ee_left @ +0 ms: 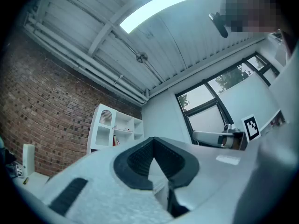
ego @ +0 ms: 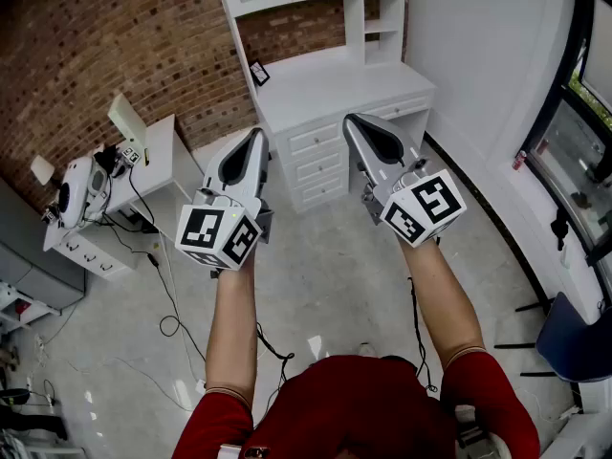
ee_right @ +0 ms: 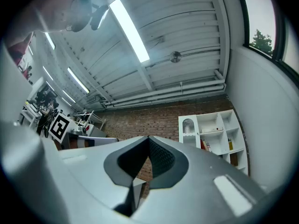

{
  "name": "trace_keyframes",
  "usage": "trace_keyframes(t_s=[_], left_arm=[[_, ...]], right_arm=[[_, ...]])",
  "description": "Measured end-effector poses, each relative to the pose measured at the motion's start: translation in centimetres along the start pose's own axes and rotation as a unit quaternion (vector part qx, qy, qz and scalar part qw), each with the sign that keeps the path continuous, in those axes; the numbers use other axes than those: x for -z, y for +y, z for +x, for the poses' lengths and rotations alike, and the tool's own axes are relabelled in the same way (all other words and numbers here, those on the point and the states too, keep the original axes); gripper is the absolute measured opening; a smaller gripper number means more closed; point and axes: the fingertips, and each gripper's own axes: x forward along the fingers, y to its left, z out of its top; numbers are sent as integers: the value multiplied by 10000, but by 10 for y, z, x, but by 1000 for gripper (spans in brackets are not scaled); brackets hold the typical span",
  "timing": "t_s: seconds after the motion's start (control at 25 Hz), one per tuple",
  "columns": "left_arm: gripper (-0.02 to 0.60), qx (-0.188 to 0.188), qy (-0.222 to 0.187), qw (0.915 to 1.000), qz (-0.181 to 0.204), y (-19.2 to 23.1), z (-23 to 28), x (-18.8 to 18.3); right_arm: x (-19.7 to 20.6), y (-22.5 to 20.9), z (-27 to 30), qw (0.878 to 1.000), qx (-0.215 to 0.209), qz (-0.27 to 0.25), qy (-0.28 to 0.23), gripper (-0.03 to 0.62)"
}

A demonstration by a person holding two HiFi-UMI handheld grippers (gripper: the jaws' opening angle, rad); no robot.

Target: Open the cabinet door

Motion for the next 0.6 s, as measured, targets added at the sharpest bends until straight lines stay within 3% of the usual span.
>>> trace_keyframes(t_s=[0.6], left_arm=[[-2, -133, 18, 9999, 15, -16, 26, 10]], right_arm=[[4, -32, -22, 9998, -80, 153, -57, 12]])
